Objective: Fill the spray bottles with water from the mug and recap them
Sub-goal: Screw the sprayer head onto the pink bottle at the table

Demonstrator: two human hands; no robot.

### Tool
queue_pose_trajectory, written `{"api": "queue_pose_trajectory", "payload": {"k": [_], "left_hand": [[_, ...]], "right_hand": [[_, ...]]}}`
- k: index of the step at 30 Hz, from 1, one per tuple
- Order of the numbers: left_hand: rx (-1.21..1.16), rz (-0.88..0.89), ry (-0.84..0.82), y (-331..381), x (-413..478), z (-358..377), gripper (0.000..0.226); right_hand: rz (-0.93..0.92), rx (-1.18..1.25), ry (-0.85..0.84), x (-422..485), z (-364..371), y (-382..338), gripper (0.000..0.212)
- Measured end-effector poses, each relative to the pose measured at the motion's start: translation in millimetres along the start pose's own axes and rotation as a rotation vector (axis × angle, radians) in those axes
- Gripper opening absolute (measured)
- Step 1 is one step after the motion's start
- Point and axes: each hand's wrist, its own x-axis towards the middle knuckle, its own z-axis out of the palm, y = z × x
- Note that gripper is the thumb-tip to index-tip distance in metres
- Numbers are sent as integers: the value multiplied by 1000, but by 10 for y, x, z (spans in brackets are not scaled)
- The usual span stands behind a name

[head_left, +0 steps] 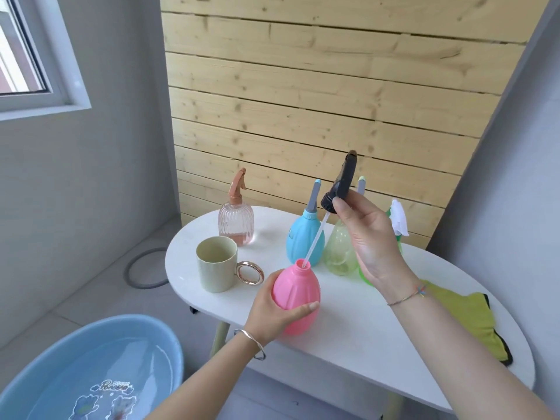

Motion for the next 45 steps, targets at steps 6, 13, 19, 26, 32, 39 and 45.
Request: {"api": "queue_pose_trajectory", "payload": {"k": [6,13,19,26,32,39,45], "left_hand": [[41,18,-39,-6,6,-9,87],[106,14,-126,-38,51,-87,88],[126,11,-169,-53,77,-111,86],[122,8,-167,-40,76,-107,91],[124,7,-142,-58,70,-88,95],[118,-2,-172,-42,72,-104,92],[98,1,-170,-37,78,-96,90]], "right_hand": [[153,-214,-162,-111,-109,274,26],[257,-477,-310,-190,-215,455,22],[344,-445,-371,-162,-244,432,25],[291,-550,-370,-136,-221,433,21],[280,-619,-400,-111,-214,391,20],[305,-660,-499,-32,-220,313,16],[299,-675,-525,28,-207,271,18]]}}
